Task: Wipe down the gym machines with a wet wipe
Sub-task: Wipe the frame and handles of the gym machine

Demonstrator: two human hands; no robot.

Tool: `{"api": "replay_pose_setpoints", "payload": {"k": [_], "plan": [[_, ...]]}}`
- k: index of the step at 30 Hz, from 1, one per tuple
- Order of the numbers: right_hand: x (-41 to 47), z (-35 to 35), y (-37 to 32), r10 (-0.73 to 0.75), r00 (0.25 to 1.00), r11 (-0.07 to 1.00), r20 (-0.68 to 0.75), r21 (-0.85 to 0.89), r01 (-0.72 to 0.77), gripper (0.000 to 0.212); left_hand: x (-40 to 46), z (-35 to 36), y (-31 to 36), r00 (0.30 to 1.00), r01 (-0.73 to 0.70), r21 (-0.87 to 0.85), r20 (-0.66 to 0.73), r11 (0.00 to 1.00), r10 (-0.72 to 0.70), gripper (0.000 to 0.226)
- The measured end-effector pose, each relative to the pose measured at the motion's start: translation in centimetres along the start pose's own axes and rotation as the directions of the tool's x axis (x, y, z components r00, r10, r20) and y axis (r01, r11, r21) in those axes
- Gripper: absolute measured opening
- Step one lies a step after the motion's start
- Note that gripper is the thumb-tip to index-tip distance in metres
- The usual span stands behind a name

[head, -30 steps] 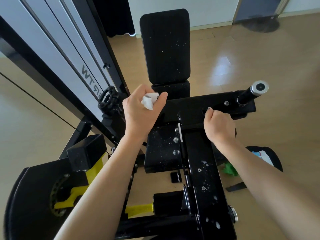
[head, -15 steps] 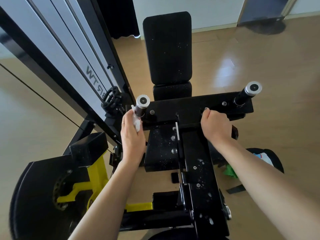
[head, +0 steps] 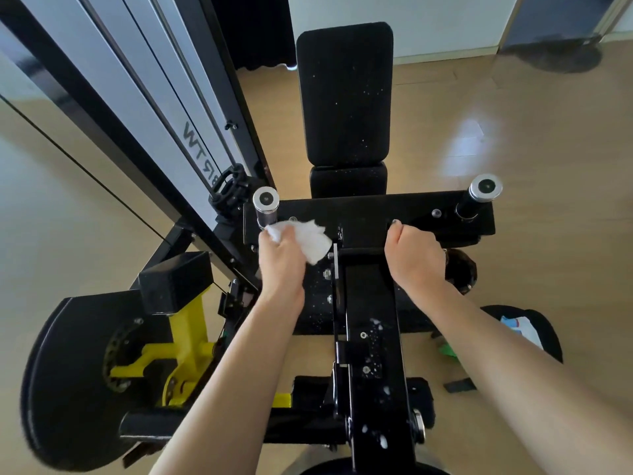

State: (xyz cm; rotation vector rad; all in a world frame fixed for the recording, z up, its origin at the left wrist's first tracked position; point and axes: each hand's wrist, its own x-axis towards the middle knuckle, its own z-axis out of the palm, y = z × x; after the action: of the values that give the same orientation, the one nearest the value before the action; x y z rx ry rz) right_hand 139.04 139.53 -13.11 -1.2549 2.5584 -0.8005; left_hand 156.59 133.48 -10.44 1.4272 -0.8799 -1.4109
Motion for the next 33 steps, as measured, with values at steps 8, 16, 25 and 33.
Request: {"api": "replay_pose_setpoints", "payload": {"k": [8, 16, 25, 33], "plan": [[0.4, -0.3, 0.1, 0.002, 0.997, 1.000, 0.081, 0.004, -0.002, 0.057, -0.6, 4.0, 0.8, 0.863, -0.486, 0.496, 0.143, 0.719, 0.485, 0.024], [0.5, -0.1, 0.5, -0.048, 0.996, 0.999, 0.073, -0.002, 0.049, 0.057, 3.5, 1.9, -1.5, 0.740, -0.456, 0.877, 0.470, -0.154, 0.482, 0.073], [0.6, 0.0, 0.6, -0.058, 0.996, 0.998, 0.074, 0.018, 0.057, 0.058, 2.6, -2.2, -3.1, 0.722, -0.352, 0.696, 0.627, -0.626, 0.292, 0.075], [0.6, -0.1, 0.4, -0.052, 0.997, 0.999, 0.052, 0.006, 0.051, 0.057, 1.7, -2.2, -2.7, 0.812, -0.369, 0.844, 0.496, -0.389, 0.307, 0.080]]}}
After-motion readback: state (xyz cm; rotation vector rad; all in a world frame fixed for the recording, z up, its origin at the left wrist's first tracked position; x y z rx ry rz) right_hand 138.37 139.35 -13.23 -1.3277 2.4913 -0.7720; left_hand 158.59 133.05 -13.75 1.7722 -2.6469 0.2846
